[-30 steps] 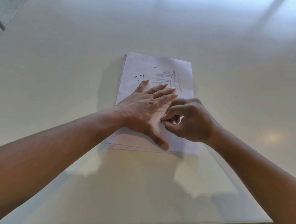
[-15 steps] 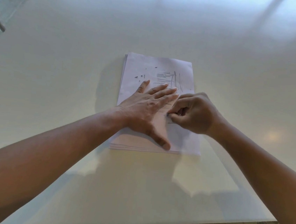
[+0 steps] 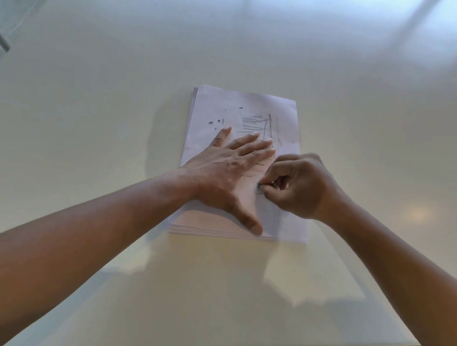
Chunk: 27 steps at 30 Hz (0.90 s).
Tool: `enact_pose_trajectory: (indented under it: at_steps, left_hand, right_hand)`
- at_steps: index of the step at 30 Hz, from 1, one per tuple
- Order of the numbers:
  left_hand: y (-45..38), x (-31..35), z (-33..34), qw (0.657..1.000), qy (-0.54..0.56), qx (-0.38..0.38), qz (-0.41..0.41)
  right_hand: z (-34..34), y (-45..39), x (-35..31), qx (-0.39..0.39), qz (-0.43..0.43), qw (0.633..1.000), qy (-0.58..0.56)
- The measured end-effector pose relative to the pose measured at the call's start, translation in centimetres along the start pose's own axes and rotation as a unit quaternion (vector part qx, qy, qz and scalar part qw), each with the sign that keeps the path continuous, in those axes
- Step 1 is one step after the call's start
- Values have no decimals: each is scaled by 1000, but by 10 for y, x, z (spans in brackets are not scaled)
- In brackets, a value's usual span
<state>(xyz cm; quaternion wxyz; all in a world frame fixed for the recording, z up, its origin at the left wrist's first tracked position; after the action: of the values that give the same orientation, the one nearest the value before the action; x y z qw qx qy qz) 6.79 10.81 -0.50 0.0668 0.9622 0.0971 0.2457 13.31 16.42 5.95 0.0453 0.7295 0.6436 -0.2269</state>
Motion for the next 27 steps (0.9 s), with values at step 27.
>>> enact_pose_trajectory:
  at_steps: [27]
  left_hand:
    - [-2, -2, 1, 1000, 1, 0, -5]
  right_hand:
    - [-8, 5, 4, -18, -48, 997, 53]
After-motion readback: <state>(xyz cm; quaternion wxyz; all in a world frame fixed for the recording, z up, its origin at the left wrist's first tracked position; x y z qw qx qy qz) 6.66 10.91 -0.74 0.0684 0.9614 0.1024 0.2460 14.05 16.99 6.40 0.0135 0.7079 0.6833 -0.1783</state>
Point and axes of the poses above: each hand's wrist, its own y-axis away from the middle knuckle, its own z-axis out of the palm, x = y × z, the point moved 10 cm from there along -y, towards the middle knuckle, and after that the axes turned 14 degrees about y, right-handed, at the moved point
